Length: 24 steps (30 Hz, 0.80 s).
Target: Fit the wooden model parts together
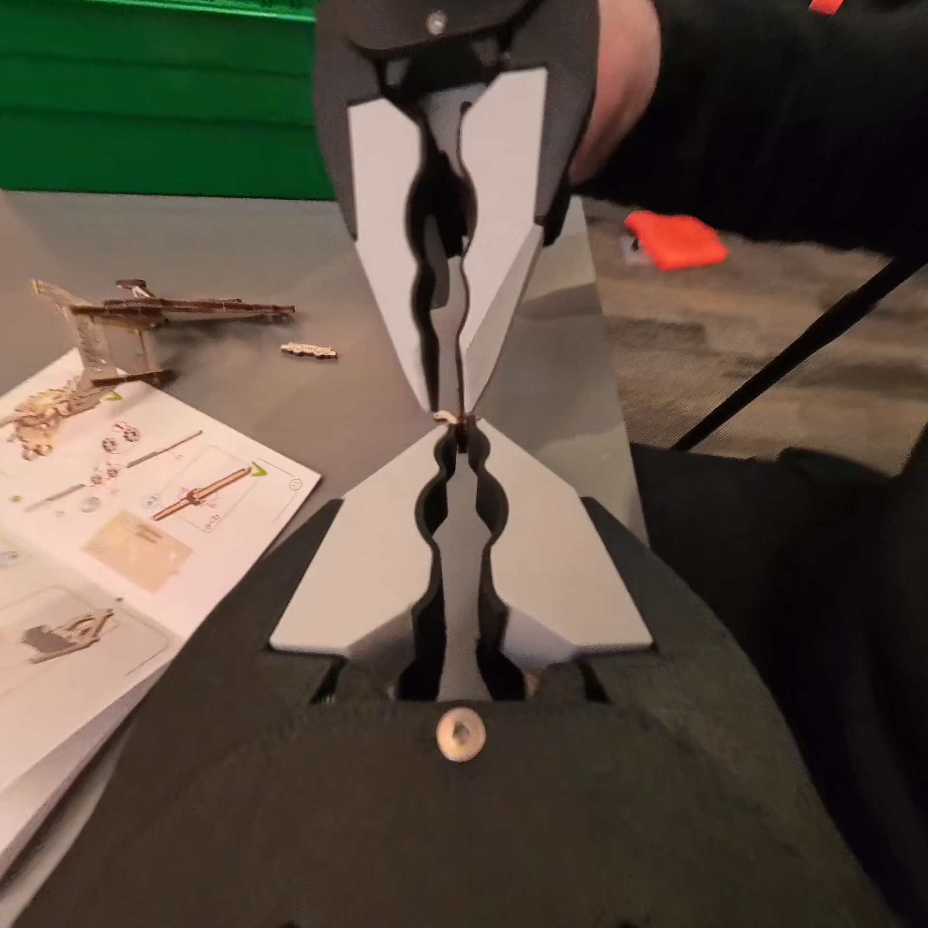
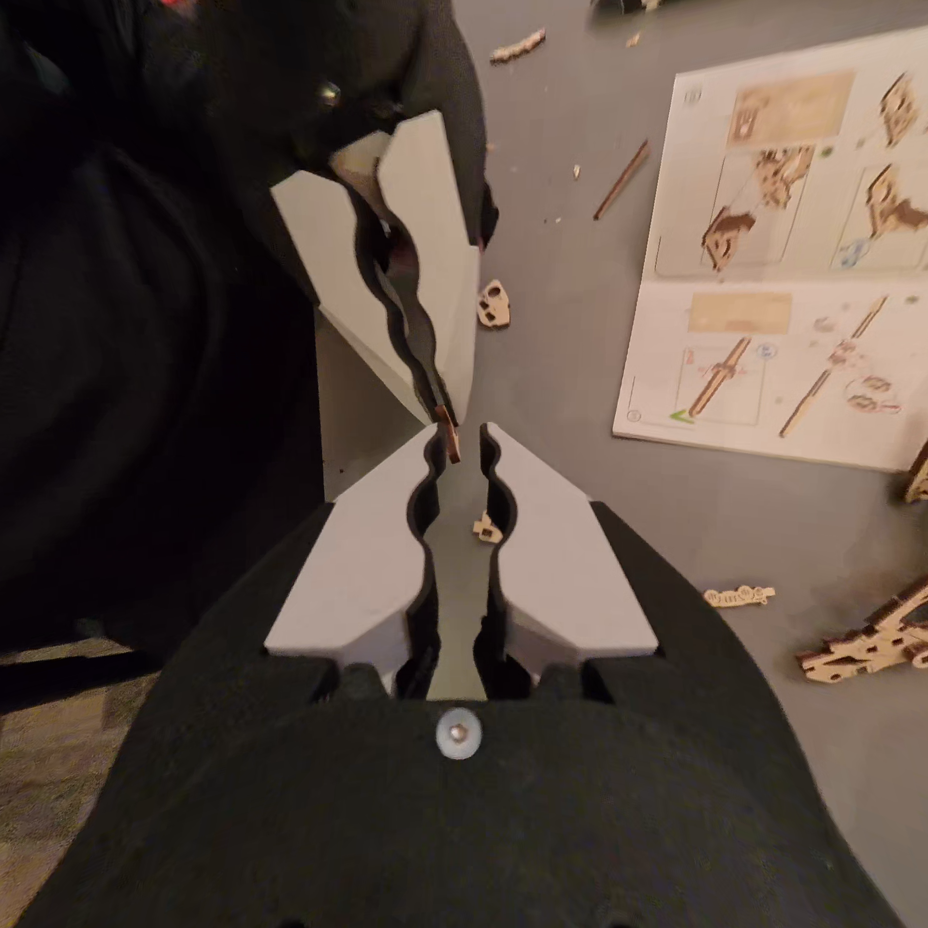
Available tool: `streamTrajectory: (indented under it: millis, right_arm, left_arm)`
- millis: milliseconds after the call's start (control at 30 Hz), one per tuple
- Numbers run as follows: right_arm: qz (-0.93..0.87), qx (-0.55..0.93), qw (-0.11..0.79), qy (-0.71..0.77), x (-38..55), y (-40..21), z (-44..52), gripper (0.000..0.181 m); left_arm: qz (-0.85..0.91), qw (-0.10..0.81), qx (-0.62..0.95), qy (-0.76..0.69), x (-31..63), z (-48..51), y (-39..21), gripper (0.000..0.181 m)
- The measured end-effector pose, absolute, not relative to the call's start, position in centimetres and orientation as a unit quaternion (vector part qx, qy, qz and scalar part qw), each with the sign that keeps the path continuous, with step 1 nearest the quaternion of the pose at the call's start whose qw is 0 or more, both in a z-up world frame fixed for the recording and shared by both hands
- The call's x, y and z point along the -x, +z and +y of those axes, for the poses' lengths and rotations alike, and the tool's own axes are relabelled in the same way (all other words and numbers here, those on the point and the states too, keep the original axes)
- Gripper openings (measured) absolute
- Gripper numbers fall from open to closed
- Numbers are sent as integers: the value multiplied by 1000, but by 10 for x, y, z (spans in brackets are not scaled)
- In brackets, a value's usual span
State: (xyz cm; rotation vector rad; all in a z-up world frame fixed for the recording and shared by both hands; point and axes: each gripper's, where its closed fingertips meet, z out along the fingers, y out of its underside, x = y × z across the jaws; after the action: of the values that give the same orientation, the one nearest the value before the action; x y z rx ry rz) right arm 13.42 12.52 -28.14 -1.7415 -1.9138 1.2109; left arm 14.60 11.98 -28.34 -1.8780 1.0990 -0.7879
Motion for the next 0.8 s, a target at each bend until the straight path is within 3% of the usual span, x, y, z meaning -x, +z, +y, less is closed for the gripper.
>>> streamTrajectory:
  millis: [333,667,800]
  right_arm:
    - [-672,580,145,437,-138,-274,119,1]
    - [-677,632,-64,371,-148,-325,113,1]
    - [-701,635,-90,312,-145,-342,116,1]
  left_arm:
    - [358,384,736,-427,-146,119,-270,2]
    - [458,367,768,-258,-120,120,-309,7]
    - [480,334,773,-246,-124,116,-326,6]
